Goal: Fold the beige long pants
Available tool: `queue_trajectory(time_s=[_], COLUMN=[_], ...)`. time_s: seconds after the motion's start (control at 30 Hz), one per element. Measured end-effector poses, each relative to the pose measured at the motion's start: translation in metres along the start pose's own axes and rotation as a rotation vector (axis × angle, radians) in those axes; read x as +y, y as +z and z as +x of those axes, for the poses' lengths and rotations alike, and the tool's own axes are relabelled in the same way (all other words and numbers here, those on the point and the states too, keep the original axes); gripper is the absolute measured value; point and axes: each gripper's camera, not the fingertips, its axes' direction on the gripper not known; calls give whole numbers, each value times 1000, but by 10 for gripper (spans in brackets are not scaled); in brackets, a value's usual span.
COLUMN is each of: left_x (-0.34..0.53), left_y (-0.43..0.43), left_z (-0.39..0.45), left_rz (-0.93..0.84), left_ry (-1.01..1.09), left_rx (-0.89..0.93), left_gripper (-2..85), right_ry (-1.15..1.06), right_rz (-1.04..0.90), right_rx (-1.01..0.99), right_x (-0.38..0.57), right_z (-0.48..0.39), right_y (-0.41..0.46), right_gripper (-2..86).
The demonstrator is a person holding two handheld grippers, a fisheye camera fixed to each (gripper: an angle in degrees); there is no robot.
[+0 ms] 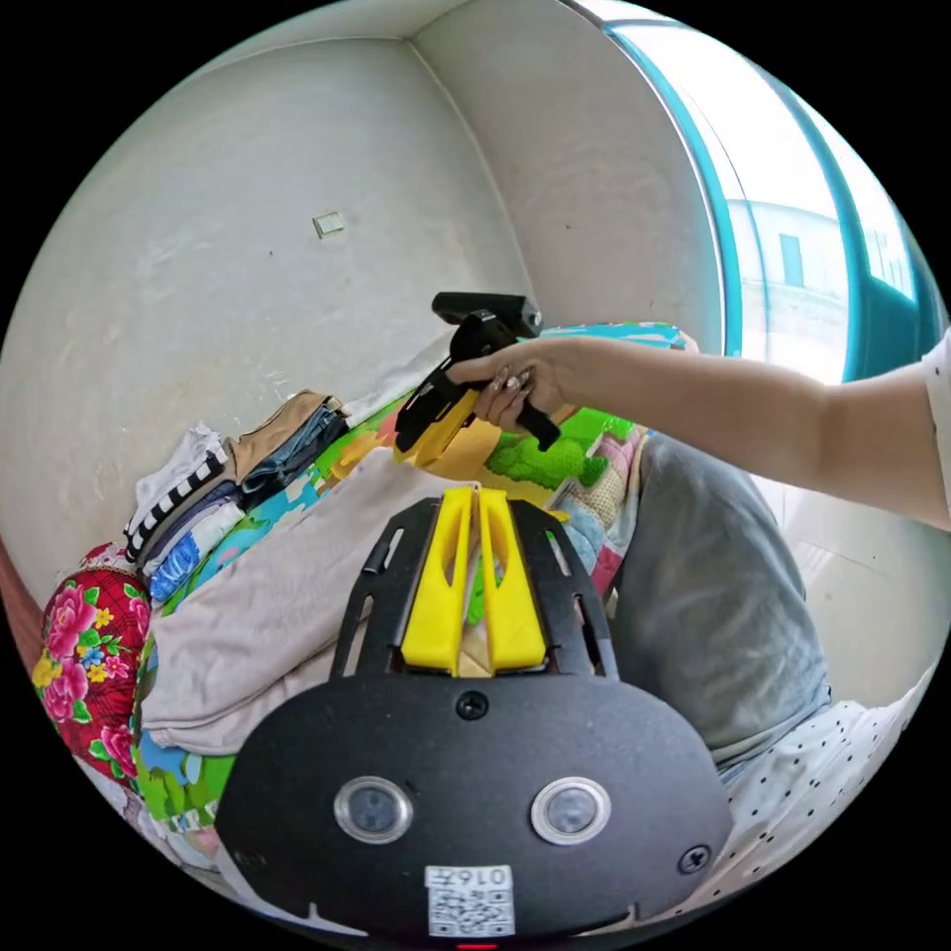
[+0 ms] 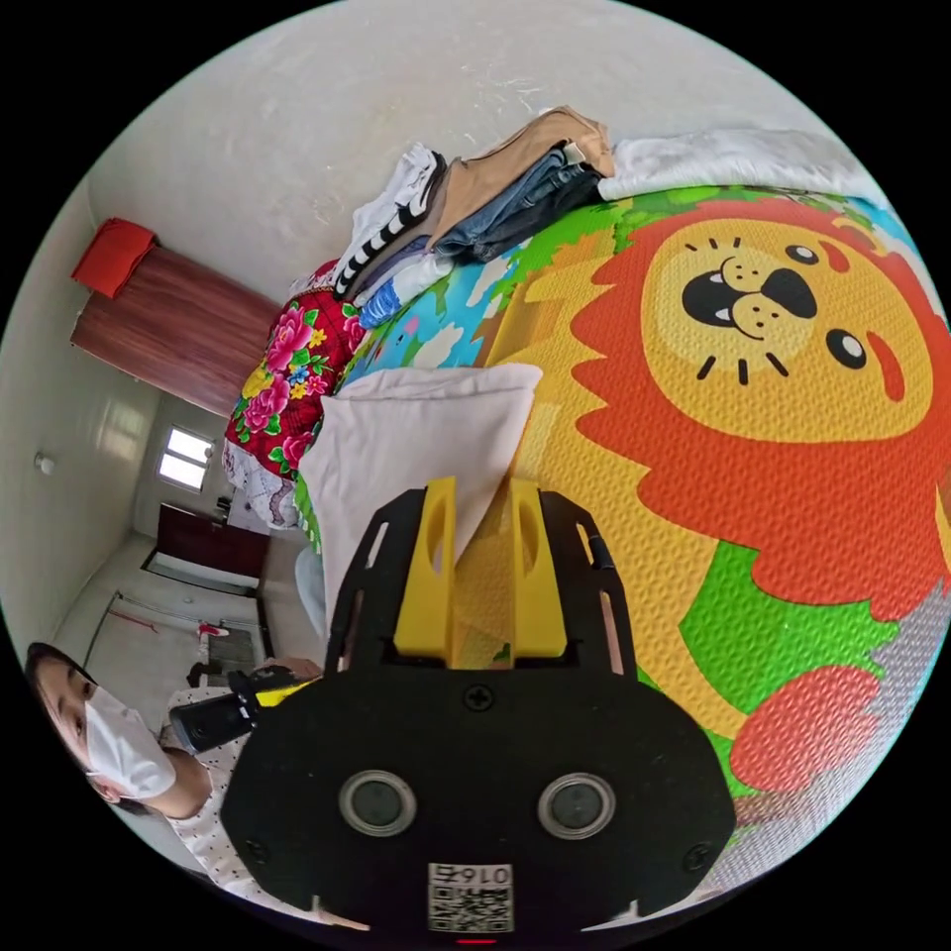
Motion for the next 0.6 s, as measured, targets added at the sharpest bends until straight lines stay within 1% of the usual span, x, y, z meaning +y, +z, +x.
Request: queue_trajectory(time_s=[0.2, 0.33, 0.6], left_x=[2, 2, -18], left_y=[-20, -33, -46], left_z=[-5, -9, -1], left_rz=[41, 54, 101], left_ry=[-14, -9, 48], left_rx=[95, 134, 288], left_gripper=[-9, -9, -9], right_ry=[34, 14, -68], right_rz=[-12, -10, 105], right_rx=[-35, -5, -35], right_x=[-13, -9, 23], right_z=[18, 22, 11], right_y=[4, -4, -70], right_gripper=[42, 20, 5])
